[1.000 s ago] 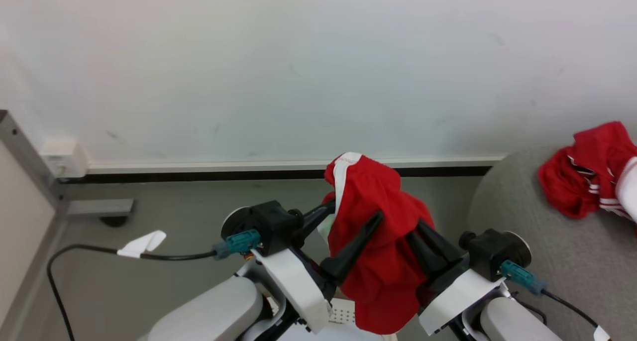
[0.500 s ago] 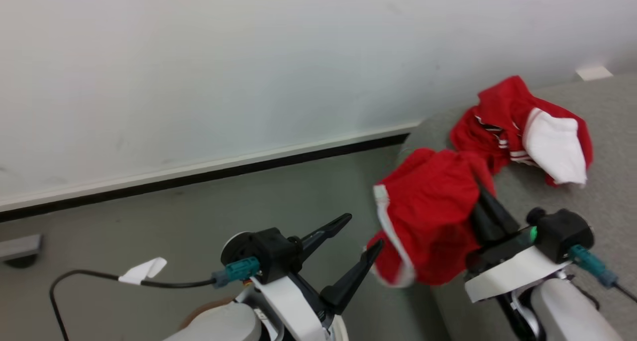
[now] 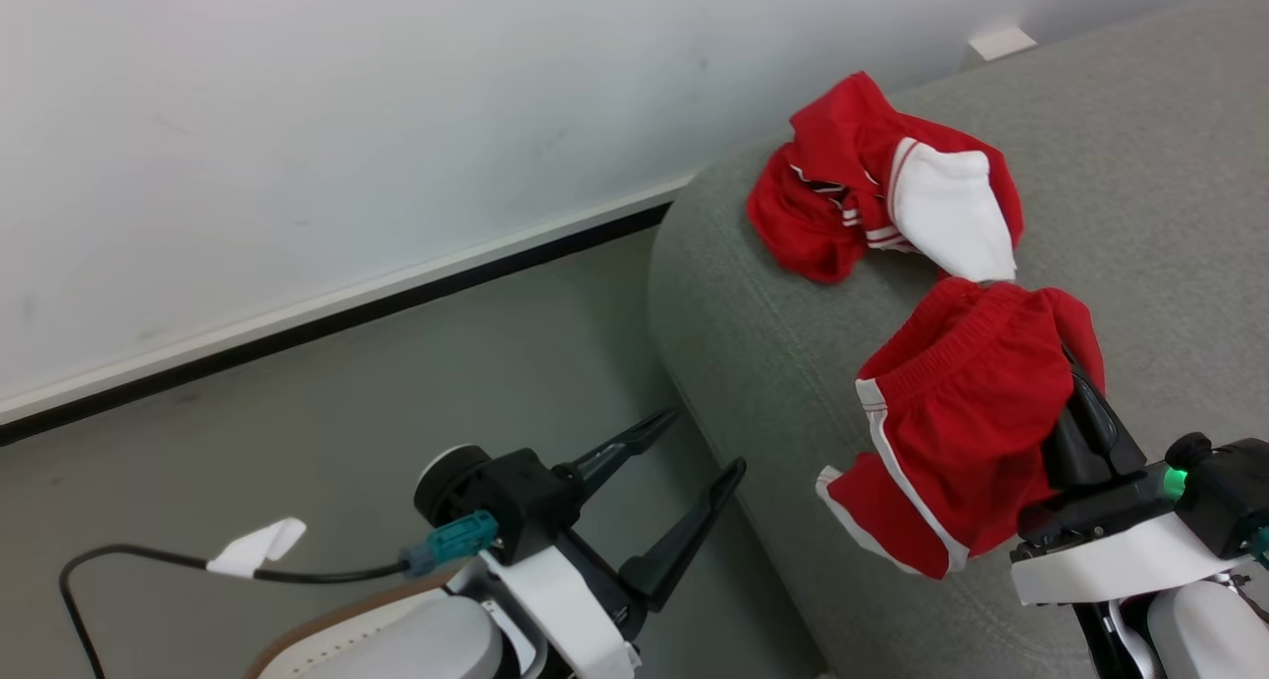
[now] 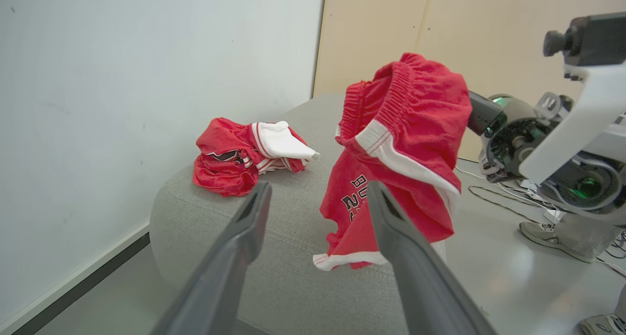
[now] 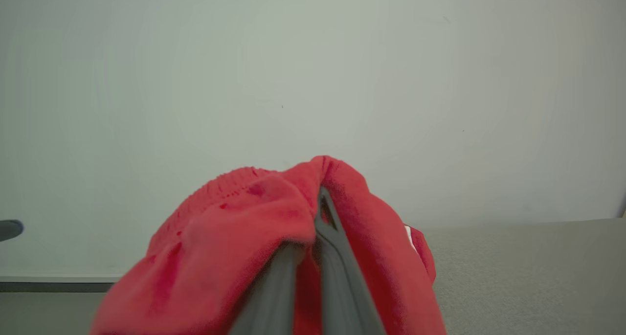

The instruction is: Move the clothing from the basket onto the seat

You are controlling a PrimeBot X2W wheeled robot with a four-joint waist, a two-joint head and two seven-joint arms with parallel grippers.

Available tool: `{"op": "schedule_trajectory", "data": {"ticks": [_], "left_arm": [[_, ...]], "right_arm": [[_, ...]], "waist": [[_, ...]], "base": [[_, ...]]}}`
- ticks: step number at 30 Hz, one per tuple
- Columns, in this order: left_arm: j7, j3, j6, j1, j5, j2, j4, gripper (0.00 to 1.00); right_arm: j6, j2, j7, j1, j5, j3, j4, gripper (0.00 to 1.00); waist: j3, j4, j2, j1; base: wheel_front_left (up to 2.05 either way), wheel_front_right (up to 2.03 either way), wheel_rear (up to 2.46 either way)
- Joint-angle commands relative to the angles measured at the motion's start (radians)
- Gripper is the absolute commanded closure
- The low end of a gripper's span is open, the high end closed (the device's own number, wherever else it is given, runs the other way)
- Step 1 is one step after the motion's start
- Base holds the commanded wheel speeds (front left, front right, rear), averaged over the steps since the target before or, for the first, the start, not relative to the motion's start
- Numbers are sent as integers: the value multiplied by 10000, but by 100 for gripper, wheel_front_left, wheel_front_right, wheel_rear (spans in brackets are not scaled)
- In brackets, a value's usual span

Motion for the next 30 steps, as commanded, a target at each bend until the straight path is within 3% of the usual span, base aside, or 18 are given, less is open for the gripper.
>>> {"op": "schedule_trajectory", "data": {"ticks": [1, 8, 15, 30], "left_arm": [[-30, 39, 15, -52, 106, 105, -26, 0], [8, 35, 94, -174, 215, 218, -170, 0], [119, 151, 150, -486, 432, 513, -464, 0], [631, 595, -62, -1321, 596, 1918, -1644, 0]], "right_arm": [[-23, 33, -2, 167, -100, -85, -159, 100], [-23, 111, -3, 331, -232, -266, -508, 100], [-23, -86, 153, -415, -342, -900, -673, 100], [-23, -1897, 1645, -3285, -237, -3779, 34, 100]], "waist": [[197, -307, -1, -1], [420, -562, -1, -1], [1137, -350, -1, -1], [4188, 1116, -1, -1]], "base": [[0, 0, 0], [0, 0, 0], [0, 0, 0], [0, 0, 0]]}}
